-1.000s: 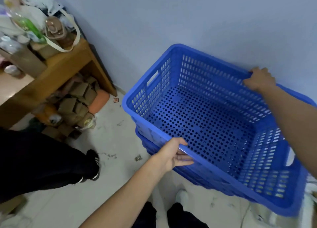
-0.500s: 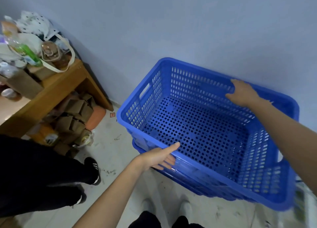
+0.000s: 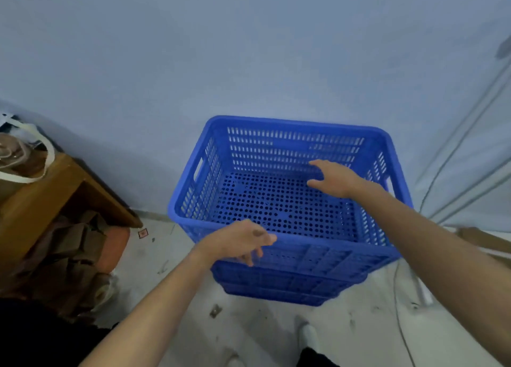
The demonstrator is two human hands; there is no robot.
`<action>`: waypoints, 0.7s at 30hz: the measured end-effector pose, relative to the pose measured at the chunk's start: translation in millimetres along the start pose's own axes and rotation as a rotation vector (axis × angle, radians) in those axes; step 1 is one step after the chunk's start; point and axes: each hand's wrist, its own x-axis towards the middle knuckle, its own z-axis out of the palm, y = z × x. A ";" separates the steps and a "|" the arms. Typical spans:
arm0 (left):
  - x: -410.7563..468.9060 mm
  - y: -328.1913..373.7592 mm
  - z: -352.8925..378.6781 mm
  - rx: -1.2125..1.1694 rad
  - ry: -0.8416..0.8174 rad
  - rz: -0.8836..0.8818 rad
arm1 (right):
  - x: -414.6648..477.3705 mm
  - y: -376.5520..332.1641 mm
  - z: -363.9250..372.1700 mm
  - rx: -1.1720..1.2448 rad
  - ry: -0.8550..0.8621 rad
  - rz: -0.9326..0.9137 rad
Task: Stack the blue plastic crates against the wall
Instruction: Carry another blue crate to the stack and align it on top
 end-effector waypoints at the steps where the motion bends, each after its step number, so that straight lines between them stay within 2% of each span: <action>1: -4.1 0.4 -3.8 0.096 0.081 0.070 | -13.1 -1.3 6.4 0.037 -0.014 0.024; 3: -7.0 -3.3 -12.6 0.288 0.274 0.177 | -42.8 -0.3 21.5 0.135 -0.047 0.080; 5: -2.2 -15.5 -21.2 0.440 0.347 0.186 | -71.6 6.2 41.2 0.098 -0.059 0.131; 7: 5.0 -31.9 -25.8 0.571 0.281 0.095 | -95.3 16.5 60.6 -0.079 -0.045 0.161; 9: 14.2 -50.0 -24.9 0.683 0.222 0.024 | -112.2 27.3 78.3 -0.130 -0.003 0.162; 12: 21.0 -71.7 -26.2 0.782 0.286 0.036 | -133.0 40.7 95.7 -0.072 0.079 0.140; 16: 16.5 -85.2 -36.7 0.805 0.375 0.029 | -142.5 61.8 113.1 -0.304 0.147 0.111; 21: 11.5 -83.0 -42.6 0.881 0.313 -0.032 | -131.6 69.1 104.5 -0.349 0.072 0.100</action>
